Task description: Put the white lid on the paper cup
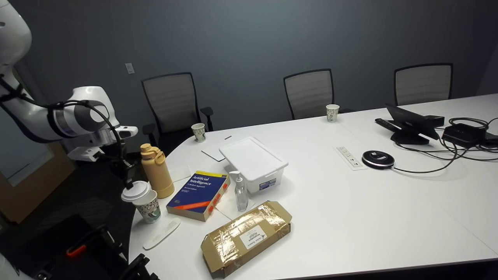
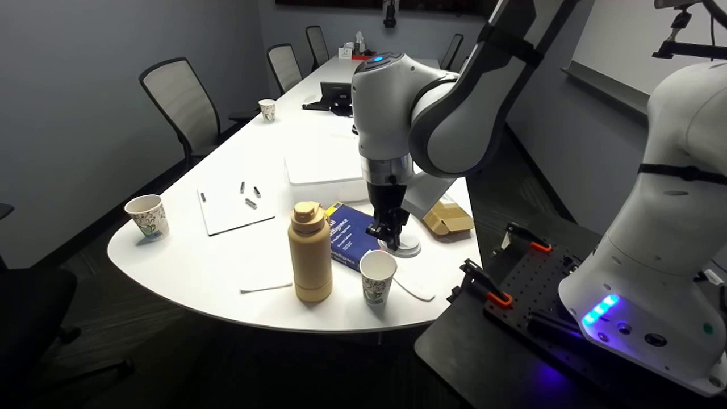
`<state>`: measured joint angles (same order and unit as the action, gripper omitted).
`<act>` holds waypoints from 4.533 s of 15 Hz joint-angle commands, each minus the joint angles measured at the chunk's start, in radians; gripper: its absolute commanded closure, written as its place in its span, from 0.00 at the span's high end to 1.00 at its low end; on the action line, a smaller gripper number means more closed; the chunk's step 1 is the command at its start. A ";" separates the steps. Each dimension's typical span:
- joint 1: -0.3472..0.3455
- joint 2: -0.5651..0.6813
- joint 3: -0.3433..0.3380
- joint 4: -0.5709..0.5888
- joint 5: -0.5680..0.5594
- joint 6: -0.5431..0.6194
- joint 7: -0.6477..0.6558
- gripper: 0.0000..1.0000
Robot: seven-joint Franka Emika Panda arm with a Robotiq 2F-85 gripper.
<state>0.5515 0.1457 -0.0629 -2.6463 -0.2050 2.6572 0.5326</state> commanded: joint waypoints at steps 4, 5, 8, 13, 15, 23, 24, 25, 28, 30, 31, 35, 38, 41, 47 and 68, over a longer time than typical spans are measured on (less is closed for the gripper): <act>-0.130 -0.007 0.200 -0.011 0.038 0.001 -0.010 0.01; -0.136 -0.002 0.209 -0.010 0.029 0.006 -0.006 0.01; -0.143 0.015 0.212 -0.003 -0.009 0.025 0.008 0.01; -0.145 0.062 0.193 0.019 -0.098 0.074 0.021 0.01; -0.141 0.086 0.188 0.033 -0.107 0.088 0.019 0.01; -0.110 0.178 0.138 0.104 -0.147 0.118 0.002 0.01; -0.107 0.188 0.133 0.113 -0.150 0.119 0.000 0.01; -0.103 0.196 0.130 0.122 -0.149 0.117 -0.005 0.01; -0.094 0.221 0.117 0.143 -0.146 0.114 -0.012 0.01; -0.084 0.228 0.105 0.151 -0.149 0.110 -0.007 0.01; -0.079 0.233 0.098 0.154 -0.150 0.109 -0.006 0.01; -0.062 0.242 0.076 0.162 -0.152 0.109 -0.002 0.01; -0.057 0.246 0.068 0.164 -0.148 0.106 -0.007 0.01; -0.053 0.248 0.066 0.165 -0.146 0.103 -0.009 0.01; -0.053 0.244 0.062 0.162 -0.145 0.095 -0.007 0.01; -0.071 0.227 0.097 0.149 -0.094 0.059 -0.021 0.01</act>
<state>0.4817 0.3902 0.0205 -2.4918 -0.3274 2.7491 0.5318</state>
